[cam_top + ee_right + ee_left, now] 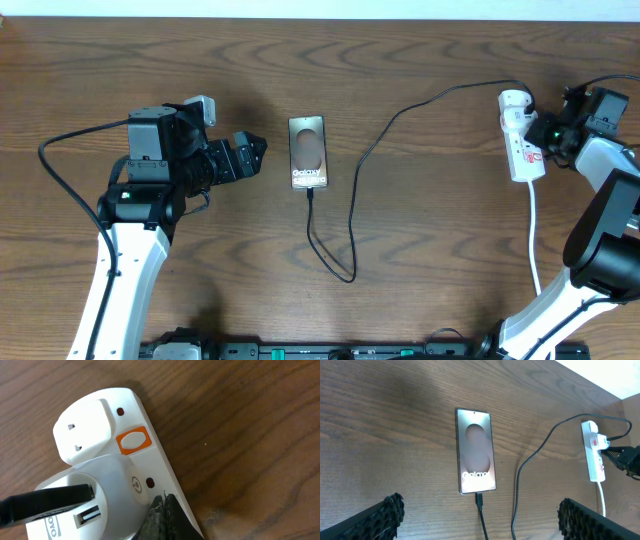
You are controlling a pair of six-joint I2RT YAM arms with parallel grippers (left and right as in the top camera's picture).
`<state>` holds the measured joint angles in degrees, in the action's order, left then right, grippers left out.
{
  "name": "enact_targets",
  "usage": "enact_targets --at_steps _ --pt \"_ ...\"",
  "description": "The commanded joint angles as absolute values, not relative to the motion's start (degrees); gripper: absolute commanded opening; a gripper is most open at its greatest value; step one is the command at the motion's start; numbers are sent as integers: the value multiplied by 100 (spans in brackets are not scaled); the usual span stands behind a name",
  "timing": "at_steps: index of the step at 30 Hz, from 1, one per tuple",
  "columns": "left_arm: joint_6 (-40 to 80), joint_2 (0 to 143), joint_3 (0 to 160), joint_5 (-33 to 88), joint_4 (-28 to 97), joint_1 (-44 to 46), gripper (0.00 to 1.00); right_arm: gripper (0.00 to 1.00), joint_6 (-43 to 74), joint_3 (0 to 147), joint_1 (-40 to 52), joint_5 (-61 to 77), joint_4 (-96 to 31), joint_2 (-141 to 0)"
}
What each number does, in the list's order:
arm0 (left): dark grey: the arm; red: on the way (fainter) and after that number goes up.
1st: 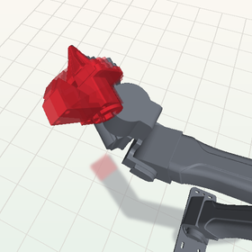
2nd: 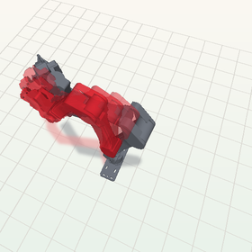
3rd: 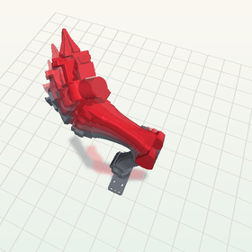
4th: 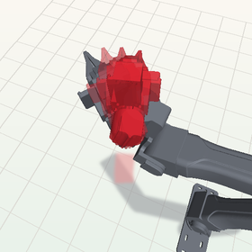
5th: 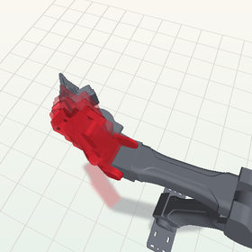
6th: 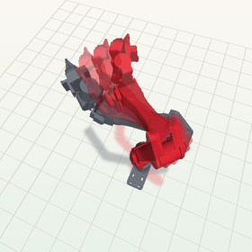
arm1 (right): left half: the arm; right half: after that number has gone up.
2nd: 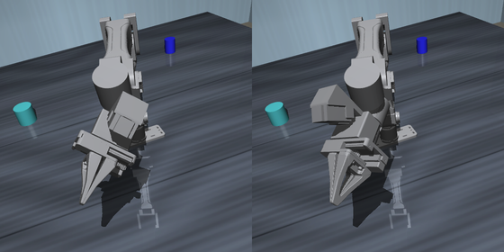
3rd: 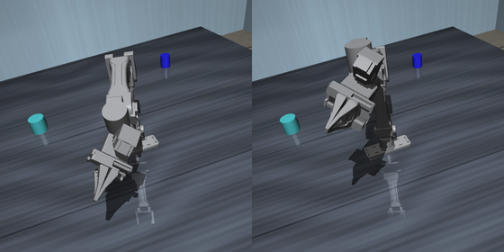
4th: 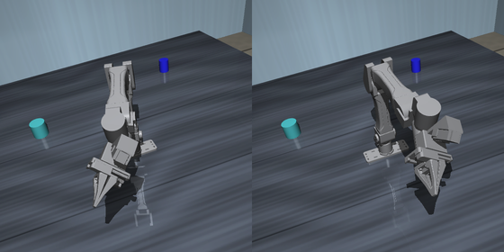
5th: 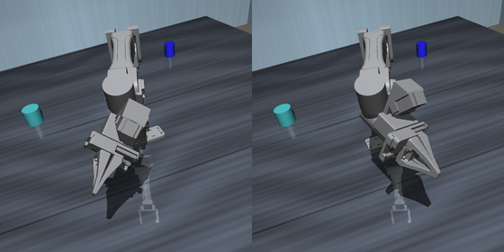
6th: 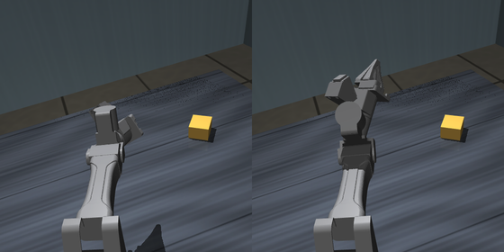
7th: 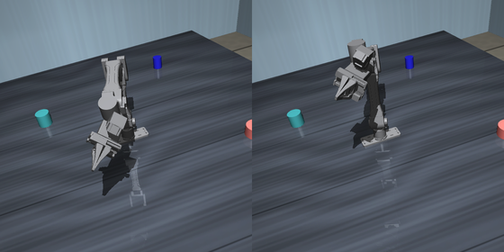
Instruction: Plug charger to phone and switch on socket
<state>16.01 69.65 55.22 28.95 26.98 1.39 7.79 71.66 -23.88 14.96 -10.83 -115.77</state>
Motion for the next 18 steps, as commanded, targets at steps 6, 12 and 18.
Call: enact_targets --at_steps 6,12,18 --pt "1457 6928 5537 2838 2722 148 100 1 504 7194 -2097 1981 -1402 -11734" --pt "1372 6928 5537 2838 2729 148 100 1 504 7188 -2001 1984 -1584 -11736" --pt "1369 6928 5537 2840 2742 148 100 1 456 7170 -1903 2010 -1627 -11806"
